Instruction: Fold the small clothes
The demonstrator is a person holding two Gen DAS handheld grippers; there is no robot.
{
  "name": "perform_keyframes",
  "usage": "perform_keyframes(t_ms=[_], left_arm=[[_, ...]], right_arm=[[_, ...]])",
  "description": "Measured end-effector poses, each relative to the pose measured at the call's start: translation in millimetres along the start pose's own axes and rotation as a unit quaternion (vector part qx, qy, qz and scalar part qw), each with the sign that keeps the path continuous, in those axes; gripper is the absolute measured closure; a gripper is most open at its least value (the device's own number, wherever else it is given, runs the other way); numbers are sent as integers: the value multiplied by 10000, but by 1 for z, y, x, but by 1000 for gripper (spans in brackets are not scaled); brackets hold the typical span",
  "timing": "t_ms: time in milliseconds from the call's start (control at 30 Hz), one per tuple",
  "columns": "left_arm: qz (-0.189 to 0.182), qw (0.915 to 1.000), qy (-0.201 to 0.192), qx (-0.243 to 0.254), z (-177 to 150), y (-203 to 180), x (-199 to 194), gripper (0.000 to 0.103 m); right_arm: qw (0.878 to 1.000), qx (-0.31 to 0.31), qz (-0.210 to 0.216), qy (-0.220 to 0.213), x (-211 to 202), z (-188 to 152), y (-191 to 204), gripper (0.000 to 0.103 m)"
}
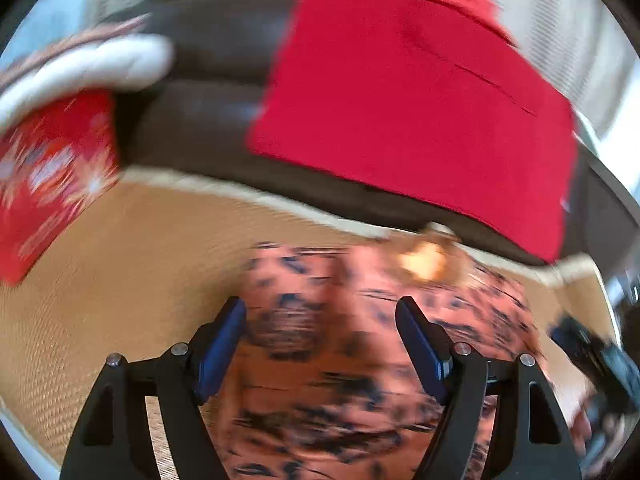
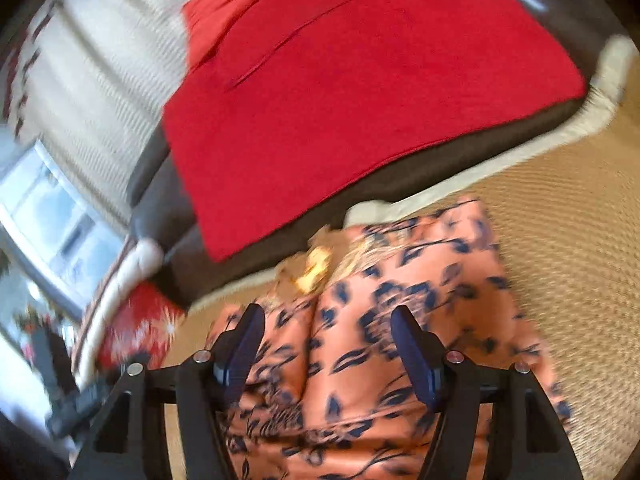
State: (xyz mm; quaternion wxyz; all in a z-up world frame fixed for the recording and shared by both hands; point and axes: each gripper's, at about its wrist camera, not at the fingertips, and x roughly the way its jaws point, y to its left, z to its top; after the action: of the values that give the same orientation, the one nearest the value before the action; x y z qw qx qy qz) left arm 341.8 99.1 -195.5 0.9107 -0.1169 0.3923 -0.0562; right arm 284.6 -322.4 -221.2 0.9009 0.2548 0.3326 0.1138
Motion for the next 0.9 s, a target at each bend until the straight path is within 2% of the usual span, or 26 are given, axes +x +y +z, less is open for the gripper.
perform_keyframes(t_ms=[67, 133, 200, 300, 367, 467, 500, 633, 667, 700, 733, 767, 800, 867, 900], left_arm=[[198, 9990, 326, -215, -5, 24, 22, 26], [283, 9973, 590, -341, -12, 34, 39, 26], [340, 9955, 806, -363, -14, 38, 54, 26], [522, 9949, 851, -157, -14, 29, 63, 26], [646, 9937, 915, 74, -14, 20, 69, 26], [723, 9915, 1050, 253, -15, 17, 72, 26], [764, 9904, 1112, 306, -17, 17, 74, 26], [775, 9895, 1159, 387, -18, 14, 76, 26], [782, 9893, 1161, 404, -18, 14, 76, 26], [795, 9890, 1169, 427, -19, 13, 76, 26], [814, 9886, 1178, 456, -19, 18, 78, 26], [851, 9880, 1185, 502, -19, 18, 79, 26], [874, 9876, 1194, 529, -19, 16, 82, 26], [932, 9864, 1222, 590, -22, 14, 83, 26], [963, 9857, 1234, 618, -23, 14, 82, 26]], right_arm=[[9985, -526, -86, 107, 7, -9, 26, 34], [9900, -1318, -403, 282, 18, -25, 57, 34], [9704, -2194, -935, 384, 31, -40, 80, 34], [9296, -3186, -1693, 757, 60, -59, 96, 33], [9150, -3449, -1885, 906, 72, -64, 96, 33], [8813, -4047, -2152, 1150, 93, -67, 105, 35], [8744, -4170, -2192, 1159, 99, -67, 110, 35], [8631, -4396, -2138, 1271, 126, -61, 125, 35], [8629, -4384, -2141, 1320, 131, -60, 124, 39], [8707, -4193, -2139, 1424, 137, -56, 120, 67], [8797, -3972, -2157, 1480, 139, -50, 116, 81], [8872, -3823, -2140, 1446, 137, -47, 113, 90], [9002, -3593, -2098, 1288, 129, -42, 107, 96], [9254, -3009, -2091, 972, 105, -28, 89, 97], [9455, -2464, -1983, 771, 84, -18, 72, 97]])
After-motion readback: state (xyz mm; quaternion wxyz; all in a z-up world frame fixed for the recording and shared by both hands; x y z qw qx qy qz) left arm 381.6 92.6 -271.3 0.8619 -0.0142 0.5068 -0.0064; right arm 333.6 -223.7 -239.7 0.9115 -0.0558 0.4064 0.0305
